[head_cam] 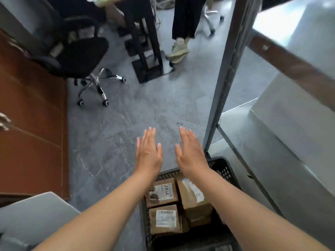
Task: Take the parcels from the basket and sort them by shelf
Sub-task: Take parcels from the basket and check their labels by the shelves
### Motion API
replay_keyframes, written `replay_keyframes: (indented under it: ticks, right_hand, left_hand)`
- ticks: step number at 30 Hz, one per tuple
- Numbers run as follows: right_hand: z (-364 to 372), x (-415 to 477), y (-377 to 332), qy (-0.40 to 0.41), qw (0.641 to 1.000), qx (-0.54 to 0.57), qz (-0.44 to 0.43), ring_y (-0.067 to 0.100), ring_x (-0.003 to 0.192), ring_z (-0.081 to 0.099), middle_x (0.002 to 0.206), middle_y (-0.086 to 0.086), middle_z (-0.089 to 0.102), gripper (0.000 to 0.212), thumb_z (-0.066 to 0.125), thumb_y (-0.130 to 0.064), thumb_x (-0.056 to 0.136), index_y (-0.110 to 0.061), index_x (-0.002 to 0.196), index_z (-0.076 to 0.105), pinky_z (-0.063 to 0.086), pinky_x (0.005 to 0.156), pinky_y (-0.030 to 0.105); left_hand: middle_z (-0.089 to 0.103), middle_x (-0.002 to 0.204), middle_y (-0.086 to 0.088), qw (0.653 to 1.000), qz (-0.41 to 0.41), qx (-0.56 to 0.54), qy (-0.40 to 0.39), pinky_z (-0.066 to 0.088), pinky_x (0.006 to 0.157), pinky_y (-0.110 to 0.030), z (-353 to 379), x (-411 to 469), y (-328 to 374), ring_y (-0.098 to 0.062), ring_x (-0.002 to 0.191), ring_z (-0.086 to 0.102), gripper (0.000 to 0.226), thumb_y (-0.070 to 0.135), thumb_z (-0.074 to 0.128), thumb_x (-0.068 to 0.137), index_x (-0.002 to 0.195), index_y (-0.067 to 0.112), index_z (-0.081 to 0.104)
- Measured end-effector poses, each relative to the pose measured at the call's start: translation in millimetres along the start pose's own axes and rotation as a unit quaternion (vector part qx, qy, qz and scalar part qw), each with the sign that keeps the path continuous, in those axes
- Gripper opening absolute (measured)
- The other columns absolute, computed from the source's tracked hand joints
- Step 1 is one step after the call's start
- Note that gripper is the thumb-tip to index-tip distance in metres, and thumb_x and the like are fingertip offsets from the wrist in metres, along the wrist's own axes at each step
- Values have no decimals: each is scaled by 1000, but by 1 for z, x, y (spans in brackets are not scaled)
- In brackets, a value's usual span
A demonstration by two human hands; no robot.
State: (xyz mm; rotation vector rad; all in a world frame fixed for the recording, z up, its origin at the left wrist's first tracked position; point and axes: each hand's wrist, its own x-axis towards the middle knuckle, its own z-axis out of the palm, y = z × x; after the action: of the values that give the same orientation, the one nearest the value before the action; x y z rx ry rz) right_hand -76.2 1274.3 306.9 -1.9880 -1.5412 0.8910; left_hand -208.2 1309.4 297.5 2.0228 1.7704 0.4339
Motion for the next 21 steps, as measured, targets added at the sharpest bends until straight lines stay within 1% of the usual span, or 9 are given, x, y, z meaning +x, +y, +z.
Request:
replay_keyframes:
  ticks: [2, 4, 9, 12, 14, 15, 18, 19, 21]
  right_hand:
    - [-40, -16, -55, 56, 998, 11, -18, 11, 151, 3, 164, -4, 10, 61, 37, -23, 103, -21, 158, 9, 6, 123, 36]
    - [-78, -43, -109, 111, 993, 11, -44, 8, 150, 1, 164, -7, 8, 63, 37, -23, 102, -22, 158, 6, 4, 124, 35]
    - [-169, -116, -227, 199, 971, -56, -121, -1, 146, -17, 163, -15, -9, 68, 34, -32, 102, -26, 157, -6, -8, 122, 30]
    - [-240, -156, -288, 282, 937, -102, -177, -6, 141, -26, 163, -16, -11, 68, 33, -35, 102, -28, 157, -7, -16, 116, 24]
    - [-293, -183, -321, 353, 905, -131, -198, -3, 142, -22, 164, -12, -5, 67, 37, -33, 102, -25, 157, 0, -19, 112, 19]
    - [-317, -198, -336, 390, 888, -143, -198, -1, 144, -18, 164, -9, -1, 66, 39, -31, 102, -23, 158, 4, -17, 115, 21]
    - [-381, -252, -369, 479, 846, -157, -172, 5, 146, -12, 165, -3, 4, 65, 41, -34, 103, -19, 157, 9, -5, 123, 36]
    - [-399, -271, -376, 499, 833, -175, -162, 8, 149, -9, 165, -3, 2, 64, 39, -37, 104, -19, 157, 8, -6, 123, 38]
    - [-436, -312, -383, 530, 807, -223, -138, 11, 151, -6, 164, -5, -2, 64, 35, -42, 104, -22, 158, 6, -10, 121, 40]
  left_hand:
    - [23, 161, -4, 998, 46, -4, 41, -5, 121, -30, -68, -6, 20, -14, 151, 11, 57, 12, 45, 100, 153, 10, 25]
    - [25, 160, -3, 990, 101, -20, 92, -4, 122, -29, -134, -17, 44, -10, 150, 10, 57, 13, 47, 99, 153, 10, 27]
    - [11, 162, 9, 958, 235, 12, 164, -6, 123, -28, -278, -47, 111, -3, 150, 0, 60, 21, 41, 100, 156, 18, 18]
    - [11, 162, 10, 927, 306, -5, 217, -7, 122, -26, -357, -60, 167, -3, 150, 1, 62, 24, 40, 97, 155, 18, 21]
    - [11, 162, 8, 904, 346, -17, 251, -4, 123, -29, -404, -72, 207, -4, 150, 0, 62, 25, 42, 97, 155, 17, 22]
    - [10, 162, 7, 892, 364, -15, 267, -4, 123, -31, -425, -81, 227, -5, 151, 0, 61, 24, 43, 99, 155, 17, 21]
    - [8, 163, 3, 866, 403, -34, 294, -7, 123, -31, -474, -116, 291, -10, 151, -1, 62, 22, 43, 101, 156, 17, 15]
    - [9, 163, 1, 856, 419, -41, 301, -3, 124, -35, -486, -131, 313, -13, 152, 0, 61, 21, 43, 102, 155, 16, 15]
    - [16, 162, -8, 828, 459, -41, 320, 10, 123, -47, -499, -165, 355, -24, 151, 9, 56, 22, 41, 103, 153, 8, 22]
